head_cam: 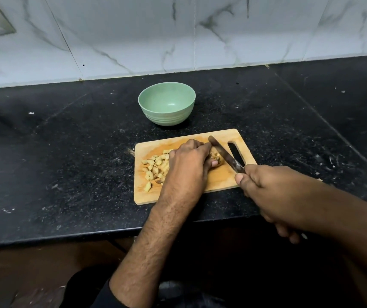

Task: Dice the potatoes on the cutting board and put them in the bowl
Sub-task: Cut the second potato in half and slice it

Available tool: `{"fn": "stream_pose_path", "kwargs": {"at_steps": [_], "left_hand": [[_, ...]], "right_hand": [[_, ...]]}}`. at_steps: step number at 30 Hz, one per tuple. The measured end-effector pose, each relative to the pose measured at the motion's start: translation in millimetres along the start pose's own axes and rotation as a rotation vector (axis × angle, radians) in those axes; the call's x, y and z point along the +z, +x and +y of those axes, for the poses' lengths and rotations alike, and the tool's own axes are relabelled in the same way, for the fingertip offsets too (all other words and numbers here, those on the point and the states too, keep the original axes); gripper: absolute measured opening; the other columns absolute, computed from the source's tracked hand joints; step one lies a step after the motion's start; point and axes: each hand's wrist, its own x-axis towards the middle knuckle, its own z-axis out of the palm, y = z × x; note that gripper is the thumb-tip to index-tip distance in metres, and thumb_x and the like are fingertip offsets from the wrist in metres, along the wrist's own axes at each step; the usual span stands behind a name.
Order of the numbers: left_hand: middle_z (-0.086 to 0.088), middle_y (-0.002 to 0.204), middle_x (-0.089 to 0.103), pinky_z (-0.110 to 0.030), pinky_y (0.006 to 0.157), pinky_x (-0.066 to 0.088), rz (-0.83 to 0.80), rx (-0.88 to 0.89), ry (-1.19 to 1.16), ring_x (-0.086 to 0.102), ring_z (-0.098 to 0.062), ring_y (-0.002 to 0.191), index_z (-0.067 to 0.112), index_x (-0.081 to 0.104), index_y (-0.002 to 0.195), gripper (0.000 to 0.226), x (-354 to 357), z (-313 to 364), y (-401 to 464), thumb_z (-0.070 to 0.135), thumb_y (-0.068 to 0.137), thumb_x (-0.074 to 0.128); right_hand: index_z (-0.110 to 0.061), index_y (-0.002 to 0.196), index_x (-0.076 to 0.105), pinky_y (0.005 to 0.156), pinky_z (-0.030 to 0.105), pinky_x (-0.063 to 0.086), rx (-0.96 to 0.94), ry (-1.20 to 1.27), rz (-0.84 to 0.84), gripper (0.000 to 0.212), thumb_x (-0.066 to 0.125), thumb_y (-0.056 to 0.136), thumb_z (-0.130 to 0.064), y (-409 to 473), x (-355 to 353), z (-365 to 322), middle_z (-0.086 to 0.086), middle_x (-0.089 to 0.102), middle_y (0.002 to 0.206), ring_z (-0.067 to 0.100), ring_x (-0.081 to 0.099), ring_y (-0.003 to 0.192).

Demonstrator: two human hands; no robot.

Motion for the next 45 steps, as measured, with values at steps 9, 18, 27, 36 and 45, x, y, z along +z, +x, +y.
{"fn": "stream_pose_path", "kwargs": {"at_steps": [9,18,27,36,45], "left_hand": [[-0.002,0.129,0.058,-0.038,0.1,0.032,-0.006,0.012,0.086,0.05,-0.02,0.123,0.019,0.056,0.14,0.043,3.1,-2.2,3.9,0.034,0.099,0.058],[0.005,0.135,0.056,-0.037,0.106,0.025,0.073,-0.02,0.096,0.047,-0.016,0.126,0.024,0.05,0.141,0.043,6.6,-5.2,-8.0,0.04,0.101,0.049],[0.01,0.122,0.06,-0.039,0.107,0.021,0.052,0.073,0.022,0.052,-0.01,0.116,0.023,0.049,0.121,0.031,0.9,-6.8,-16.3,0.038,0.095,0.057],[0.018,0.118,0.062,-0.035,0.098,0.03,0.088,0.041,-0.026,0.056,-0.003,0.106,0.029,0.065,0.118,0.04,-10.3,-2.4,-22.1,0.042,0.081,0.07],[0.017,0.095,0.066,-0.043,0.101,0.044,0.033,0.0,-0.11,0.06,-0.004,0.09,0.032,0.061,0.098,0.031,-22.4,-10.8,-22.9,0.047,0.074,0.074]], "right_hand": [[-0.02,0.126,0.046,0.05,0.041,0.061,0.046,-0.18,0.144,0.037,0.027,0.106,-0.046,51.0,18.2,-19.5,0.014,0.061,0.081,0.025,0.065,0.053],[-0.025,0.105,0.043,0.034,0.017,0.042,-0.071,-0.239,0.085,0.026,0.027,0.107,-0.044,2.5,32.6,27.3,0.002,0.059,0.075,0.005,0.052,0.031],[-0.028,0.086,0.039,0.039,0.016,0.033,-0.072,-0.192,0.191,0.031,0.024,0.106,-0.048,-21.1,50.2,38.0,0.001,0.057,0.071,0.005,0.046,0.043],[-0.025,0.096,0.045,0.05,0.03,0.048,-0.056,-0.137,0.26,0.034,0.025,0.105,-0.05,15.5,48.5,28.8,0.001,0.058,0.079,0.011,0.051,0.053],[-0.027,0.083,0.043,0.035,0.018,0.043,-0.1,-0.062,0.319,0.036,0.028,0.104,-0.052,9.1,47.9,32.9,-0.001,0.06,0.061,0.013,0.063,0.043]]}}
